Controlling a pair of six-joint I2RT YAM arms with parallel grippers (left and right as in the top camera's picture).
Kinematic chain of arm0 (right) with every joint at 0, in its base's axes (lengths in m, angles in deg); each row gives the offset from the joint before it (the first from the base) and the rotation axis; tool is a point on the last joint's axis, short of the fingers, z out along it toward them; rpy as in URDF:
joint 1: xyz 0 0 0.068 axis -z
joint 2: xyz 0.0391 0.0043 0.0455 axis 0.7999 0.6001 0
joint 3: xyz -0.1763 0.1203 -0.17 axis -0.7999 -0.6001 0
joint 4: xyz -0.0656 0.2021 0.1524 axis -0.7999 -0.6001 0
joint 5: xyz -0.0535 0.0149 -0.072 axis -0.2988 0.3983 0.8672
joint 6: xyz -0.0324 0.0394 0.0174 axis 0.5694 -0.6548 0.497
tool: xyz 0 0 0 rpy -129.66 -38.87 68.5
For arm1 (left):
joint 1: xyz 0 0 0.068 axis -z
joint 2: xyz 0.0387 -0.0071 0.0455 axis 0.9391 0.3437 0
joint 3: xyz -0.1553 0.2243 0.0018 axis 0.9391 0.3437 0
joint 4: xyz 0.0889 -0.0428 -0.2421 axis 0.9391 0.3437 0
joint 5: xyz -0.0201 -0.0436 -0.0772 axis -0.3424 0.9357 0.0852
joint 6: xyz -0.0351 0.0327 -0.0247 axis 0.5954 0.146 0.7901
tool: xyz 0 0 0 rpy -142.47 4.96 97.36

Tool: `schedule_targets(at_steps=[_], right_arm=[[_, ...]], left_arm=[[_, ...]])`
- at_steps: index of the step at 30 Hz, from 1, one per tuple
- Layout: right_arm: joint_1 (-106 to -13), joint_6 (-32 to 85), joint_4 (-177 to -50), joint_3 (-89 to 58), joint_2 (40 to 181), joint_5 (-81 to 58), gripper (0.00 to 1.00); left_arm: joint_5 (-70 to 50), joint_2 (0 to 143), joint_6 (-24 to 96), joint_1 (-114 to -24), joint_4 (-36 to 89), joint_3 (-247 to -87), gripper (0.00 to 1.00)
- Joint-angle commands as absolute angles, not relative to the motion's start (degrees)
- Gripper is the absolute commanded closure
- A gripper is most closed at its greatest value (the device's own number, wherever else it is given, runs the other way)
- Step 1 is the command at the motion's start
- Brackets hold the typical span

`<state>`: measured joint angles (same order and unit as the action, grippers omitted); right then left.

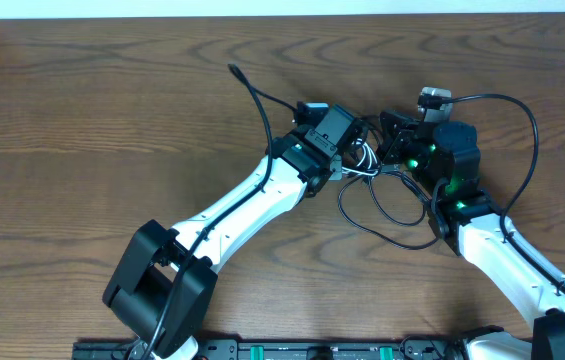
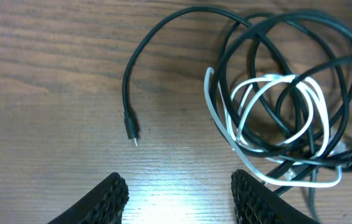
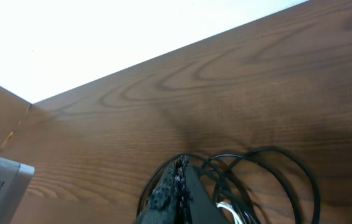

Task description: Untangle cables

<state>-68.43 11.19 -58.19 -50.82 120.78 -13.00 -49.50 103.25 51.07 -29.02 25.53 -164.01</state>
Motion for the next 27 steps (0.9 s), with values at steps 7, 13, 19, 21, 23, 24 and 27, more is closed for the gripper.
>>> schedule_targets(at_steps=[7, 13, 19, 21, 23, 24, 27], right_arm=[[-68.8, 15.1, -65.5, -50.6, 119.9, -5.0, 0.97], [-67.4, 15.1, -71.6, -50.6, 120.5, -3.1, 0.65], [-66.8, 15.6, -66.6, -50.6, 126.9, -8.0, 0.47], [-66.1, 15.6, -62.6, -50.6, 130.1, -12.6, 0.49], [-65.6, 15.5, -60.3, -50.6, 132.7, -14.1, 0.58], [-65.5, 15.5, -59.9, -50.6, 133.2, -14.4, 0.60], [-64.8, 15.5, -58.4, -50.6, 135.0, -16.9, 0.70]], left_arm=[[-45.6, 103.4, 57.3, -28.4, 25.7, -163.9, 0.45], [-45.6, 103.4, 57.3, -27.7, 25.7, -163.9, 0.45], [-45.7, 103.4, 57.3, -27.7, 25.7, -163.9, 0.45], [-45.7, 103.4, 57.3, -27.7, 25.7, -163.9, 0.45], [-45.7, 103.4, 57.3, -27.7, 25.7, -163.9, 0.45], [-45.7, 103.4, 57.3, -27.7, 25.7, -163.9, 0.45], [-45.7, 103.4, 57.3, -27.7, 25.7, -163.9, 0.45]])
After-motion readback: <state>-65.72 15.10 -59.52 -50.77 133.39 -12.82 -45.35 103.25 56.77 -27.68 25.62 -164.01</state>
